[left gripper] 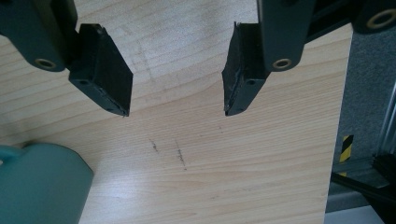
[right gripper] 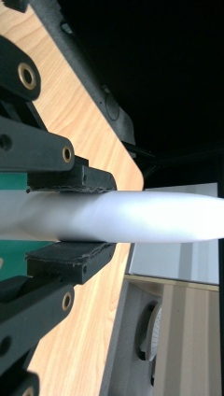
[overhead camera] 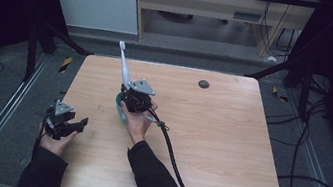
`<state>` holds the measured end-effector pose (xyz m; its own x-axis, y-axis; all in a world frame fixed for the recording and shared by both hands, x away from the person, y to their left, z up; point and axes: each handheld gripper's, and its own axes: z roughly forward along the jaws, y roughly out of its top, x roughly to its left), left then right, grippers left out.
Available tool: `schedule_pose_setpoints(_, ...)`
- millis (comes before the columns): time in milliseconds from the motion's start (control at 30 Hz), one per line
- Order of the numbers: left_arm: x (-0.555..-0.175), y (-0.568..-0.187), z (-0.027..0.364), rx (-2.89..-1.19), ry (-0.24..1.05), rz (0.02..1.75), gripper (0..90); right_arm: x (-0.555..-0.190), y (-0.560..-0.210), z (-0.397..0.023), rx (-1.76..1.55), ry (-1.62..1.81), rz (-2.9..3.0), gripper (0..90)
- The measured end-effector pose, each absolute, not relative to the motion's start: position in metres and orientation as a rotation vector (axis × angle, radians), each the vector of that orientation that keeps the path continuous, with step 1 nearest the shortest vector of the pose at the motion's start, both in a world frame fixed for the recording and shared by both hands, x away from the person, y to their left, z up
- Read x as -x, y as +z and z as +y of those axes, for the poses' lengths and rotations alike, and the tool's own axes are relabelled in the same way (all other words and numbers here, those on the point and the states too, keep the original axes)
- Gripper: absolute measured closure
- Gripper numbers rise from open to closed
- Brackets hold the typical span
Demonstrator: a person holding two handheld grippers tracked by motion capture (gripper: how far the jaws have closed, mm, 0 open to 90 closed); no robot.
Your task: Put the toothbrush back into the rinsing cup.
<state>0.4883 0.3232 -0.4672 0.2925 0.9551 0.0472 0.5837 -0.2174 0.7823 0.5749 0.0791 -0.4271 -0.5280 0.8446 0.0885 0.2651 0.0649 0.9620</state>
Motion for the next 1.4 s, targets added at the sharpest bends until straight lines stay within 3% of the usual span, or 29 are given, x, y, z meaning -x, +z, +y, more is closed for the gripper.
schedule_pose_setpoints(1400,-0.488,-0.468,0.322,-1.907,0.715,1.368,42.4,-0.578,-0.445,0.087,-1.184,1.3,1.98,64.9)
